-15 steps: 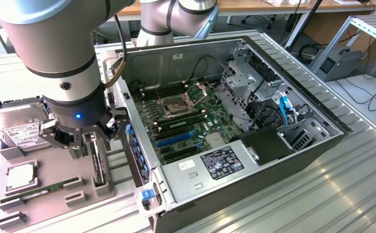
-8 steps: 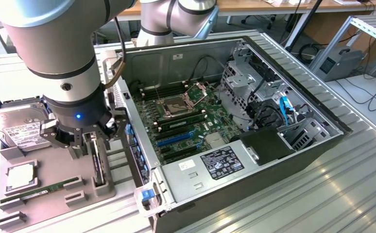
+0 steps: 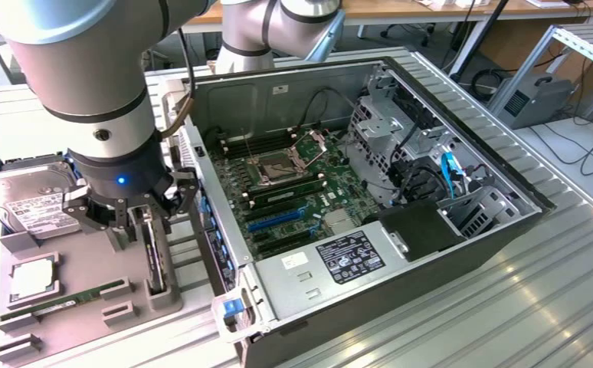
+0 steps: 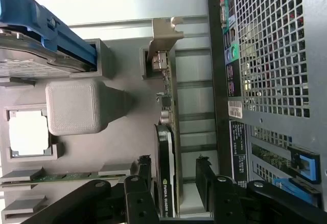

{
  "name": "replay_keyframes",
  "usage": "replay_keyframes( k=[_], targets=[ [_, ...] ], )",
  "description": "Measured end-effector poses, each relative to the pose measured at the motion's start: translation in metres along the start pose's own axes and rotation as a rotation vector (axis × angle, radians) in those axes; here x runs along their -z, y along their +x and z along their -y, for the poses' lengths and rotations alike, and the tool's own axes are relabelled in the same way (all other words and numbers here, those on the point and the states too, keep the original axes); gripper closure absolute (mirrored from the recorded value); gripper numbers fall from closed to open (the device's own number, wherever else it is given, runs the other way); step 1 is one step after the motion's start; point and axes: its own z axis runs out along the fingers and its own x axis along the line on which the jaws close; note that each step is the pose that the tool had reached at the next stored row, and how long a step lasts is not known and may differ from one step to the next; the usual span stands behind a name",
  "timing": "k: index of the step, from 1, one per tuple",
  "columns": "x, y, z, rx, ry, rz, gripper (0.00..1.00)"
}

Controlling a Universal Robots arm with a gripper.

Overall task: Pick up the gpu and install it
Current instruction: 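Pick up the gpu and move the gpu toward the slot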

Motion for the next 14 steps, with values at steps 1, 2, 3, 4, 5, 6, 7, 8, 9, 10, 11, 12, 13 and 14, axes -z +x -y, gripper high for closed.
replay_keyframes(
  k=[1,2,3,4,5,6,7,8,9,10,11,12,13,14],
  targets=[
    [-0.0007,0.001,-0.0011,0.000,0.0000,-0.0001,0.52],
    [-0.0012,0.001,-0.0018,0.000,0.0001,-0.0001,0.52],
    [-0.0019,0.002,-0.0030,0.000,0.0001,-0.0002,0.52],
    [-0.0030,0.002,-0.0044,0.000,0.0001,-0.0001,0.52],
    [-0.0036,0.003,-0.0053,0.000,0.0001,-0.0002,0.52],
    [-0.0044,0.003,-0.0065,0.000,0.0001,-0.0001,0.52],
    [-0.0051,0.003,-0.0075,0.000,0.0001,-0.0001,0.52],
    [-0.0060,0.004,-0.0087,0.000,0.0001,-0.0001,0.52],
    [-0.0070,0.004,-0.0097,-0.001,0.0000,0.0000,0.52],
    [-0.0080,0.005,-0.0107,-0.002,0.0001,0.0000,0.52],
    [-0.0090,0.005,-0.0113,-0.004,0.0001,0.0001,0.52],
    [-0.0101,0.005,-0.0118,-0.009,0.0002,0.0003,0.52],
    [-0.0111,0.005,-0.0118,-0.017,0.0005,0.0005,0.52],
    [-0.0121,0.005,-0.0118,-0.027,0.0007,0.0009,0.52]
  ],
)
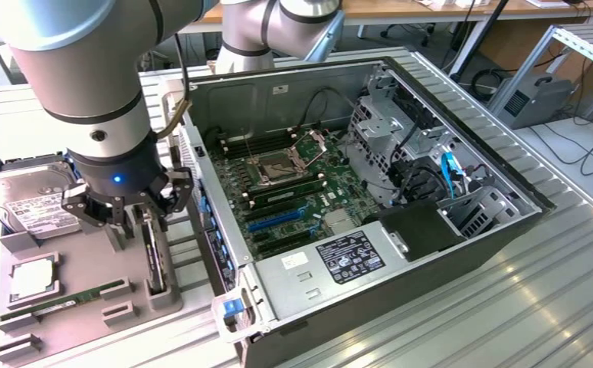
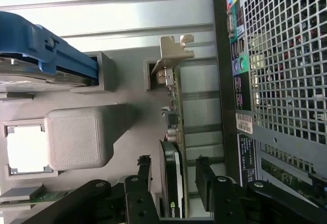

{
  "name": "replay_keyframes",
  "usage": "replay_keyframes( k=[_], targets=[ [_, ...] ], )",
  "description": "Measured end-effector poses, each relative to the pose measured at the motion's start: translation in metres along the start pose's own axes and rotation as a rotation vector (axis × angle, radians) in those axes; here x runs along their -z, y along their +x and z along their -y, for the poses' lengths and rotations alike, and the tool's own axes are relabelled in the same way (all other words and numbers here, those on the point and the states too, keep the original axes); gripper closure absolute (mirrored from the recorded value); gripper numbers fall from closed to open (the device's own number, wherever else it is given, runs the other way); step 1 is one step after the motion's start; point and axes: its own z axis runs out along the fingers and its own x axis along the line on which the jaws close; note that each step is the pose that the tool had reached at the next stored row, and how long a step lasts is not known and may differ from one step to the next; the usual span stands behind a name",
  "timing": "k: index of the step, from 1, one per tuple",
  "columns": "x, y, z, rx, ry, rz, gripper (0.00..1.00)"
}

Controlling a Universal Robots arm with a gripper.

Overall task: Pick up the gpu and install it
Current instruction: 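Pick up the gpu and move the gpu toward the slot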

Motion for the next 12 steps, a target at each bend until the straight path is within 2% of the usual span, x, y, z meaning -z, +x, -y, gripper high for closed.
replay_keyframes(
  k=[4,12],
  targets=[
    [-0.0026,0.001,0.0000,-0.025,0.0008,0.0008,0.52],
    [-0.0124,0.002,0.0011,-0.026,-0.0011,0.0008,0.52]
  ],
)
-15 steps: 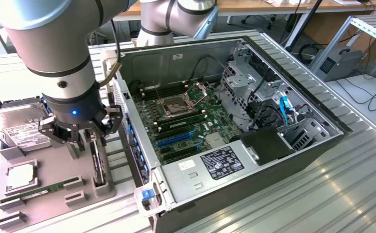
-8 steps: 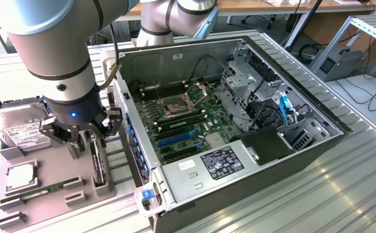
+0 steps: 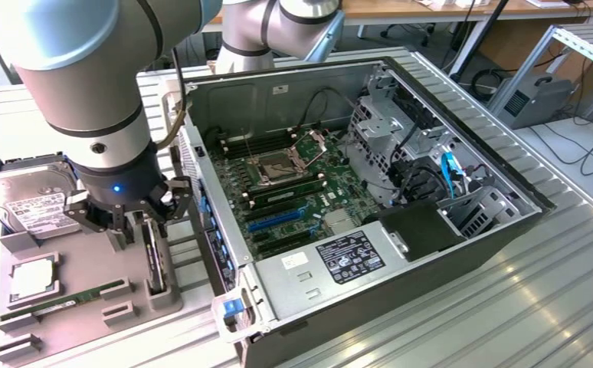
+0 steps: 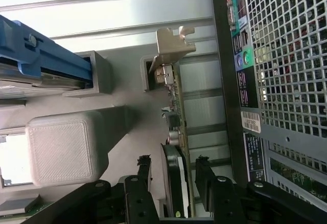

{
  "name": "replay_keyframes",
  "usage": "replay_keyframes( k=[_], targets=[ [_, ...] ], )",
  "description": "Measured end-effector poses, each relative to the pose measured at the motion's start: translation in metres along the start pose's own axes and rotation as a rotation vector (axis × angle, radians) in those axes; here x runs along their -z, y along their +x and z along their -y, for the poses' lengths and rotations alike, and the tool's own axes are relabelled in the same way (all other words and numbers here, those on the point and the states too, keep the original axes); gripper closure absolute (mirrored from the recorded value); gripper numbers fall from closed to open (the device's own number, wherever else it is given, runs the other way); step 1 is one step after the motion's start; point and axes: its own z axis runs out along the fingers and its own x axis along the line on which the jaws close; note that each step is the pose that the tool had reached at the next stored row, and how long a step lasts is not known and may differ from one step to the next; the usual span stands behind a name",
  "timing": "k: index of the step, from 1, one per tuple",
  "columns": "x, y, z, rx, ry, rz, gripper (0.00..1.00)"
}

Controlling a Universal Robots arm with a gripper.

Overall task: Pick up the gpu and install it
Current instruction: 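Pick up the gpu and move the gpu toward the slot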

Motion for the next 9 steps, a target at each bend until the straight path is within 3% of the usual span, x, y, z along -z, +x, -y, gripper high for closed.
replay_keyframes(
  k=[7,9],
  targets=[
    [-0.0003,0.0000,0.0000,0.000,0.0000,0.0000,0.52],
    [-0.0003,0.0000,0.0000,0.000,0.0000,0.0000,0.60]
  ],
)
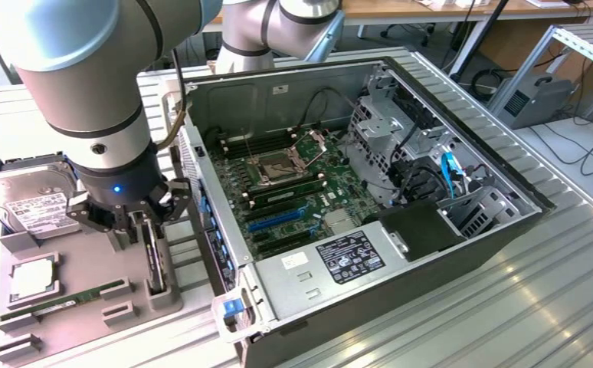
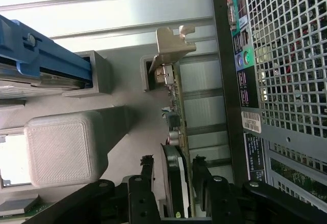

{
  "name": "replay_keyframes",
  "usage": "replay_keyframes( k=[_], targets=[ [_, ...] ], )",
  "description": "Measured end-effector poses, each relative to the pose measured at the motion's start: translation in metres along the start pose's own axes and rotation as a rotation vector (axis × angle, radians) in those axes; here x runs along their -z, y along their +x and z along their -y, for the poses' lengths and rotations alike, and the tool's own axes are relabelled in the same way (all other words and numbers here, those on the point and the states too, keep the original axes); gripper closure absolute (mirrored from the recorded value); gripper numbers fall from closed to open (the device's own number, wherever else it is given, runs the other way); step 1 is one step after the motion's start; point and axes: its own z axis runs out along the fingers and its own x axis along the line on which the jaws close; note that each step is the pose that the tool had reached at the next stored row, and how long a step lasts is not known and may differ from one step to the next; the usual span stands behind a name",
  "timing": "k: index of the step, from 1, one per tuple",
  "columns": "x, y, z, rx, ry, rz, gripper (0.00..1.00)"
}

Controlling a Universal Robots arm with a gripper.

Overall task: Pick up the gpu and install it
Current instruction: 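Pick up the gpu and move the gpu toward the slot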

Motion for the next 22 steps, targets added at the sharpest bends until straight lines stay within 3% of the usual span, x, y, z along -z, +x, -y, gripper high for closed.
replay_keyframes(
  k=[3,22],
  targets=[
    [0.0000,0.0000,0.0000,0.000,0.0001,-0.0001,0.72],
    [0.0025,-0.0001,-0.0001,0.000,0.0000,0.0000,0.72]
  ],
)
